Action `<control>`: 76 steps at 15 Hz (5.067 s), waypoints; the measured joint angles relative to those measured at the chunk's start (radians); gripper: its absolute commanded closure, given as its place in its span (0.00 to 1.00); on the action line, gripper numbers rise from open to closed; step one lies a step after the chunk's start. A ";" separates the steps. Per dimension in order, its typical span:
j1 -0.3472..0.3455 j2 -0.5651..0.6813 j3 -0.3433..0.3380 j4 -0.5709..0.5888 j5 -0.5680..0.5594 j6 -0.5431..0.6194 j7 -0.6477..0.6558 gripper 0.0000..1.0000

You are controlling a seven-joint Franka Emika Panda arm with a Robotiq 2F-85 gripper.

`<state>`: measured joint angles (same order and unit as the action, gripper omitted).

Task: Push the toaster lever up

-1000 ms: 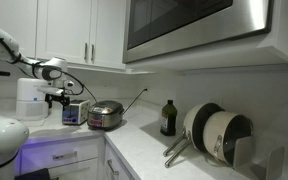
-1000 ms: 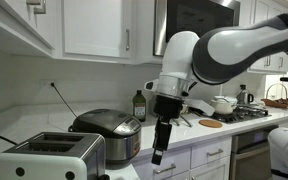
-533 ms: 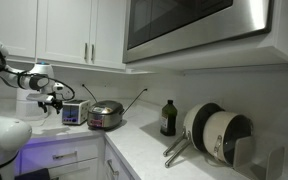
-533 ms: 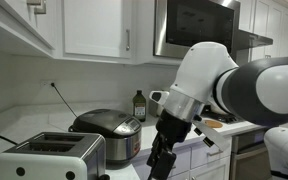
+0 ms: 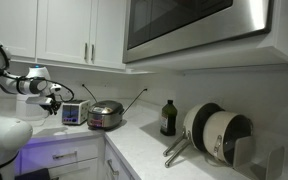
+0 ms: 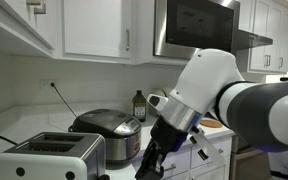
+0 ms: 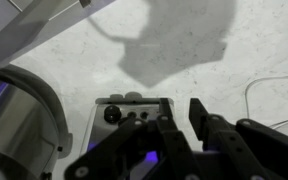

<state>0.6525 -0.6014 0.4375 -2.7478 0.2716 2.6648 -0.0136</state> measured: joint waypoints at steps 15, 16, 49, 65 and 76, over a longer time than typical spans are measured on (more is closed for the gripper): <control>-0.147 0.384 0.033 0.172 -0.239 0.179 0.062 1.00; -0.151 0.403 0.034 0.185 -0.241 0.182 0.062 1.00; -0.130 0.544 0.048 0.208 -0.175 0.351 0.062 1.00; -0.160 0.404 0.016 0.388 -0.280 -0.494 0.056 1.00; -0.215 0.402 -0.051 0.738 -0.182 -1.150 -0.005 1.00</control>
<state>0.4370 -0.1995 0.3860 -2.0099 0.0899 1.5144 -0.0185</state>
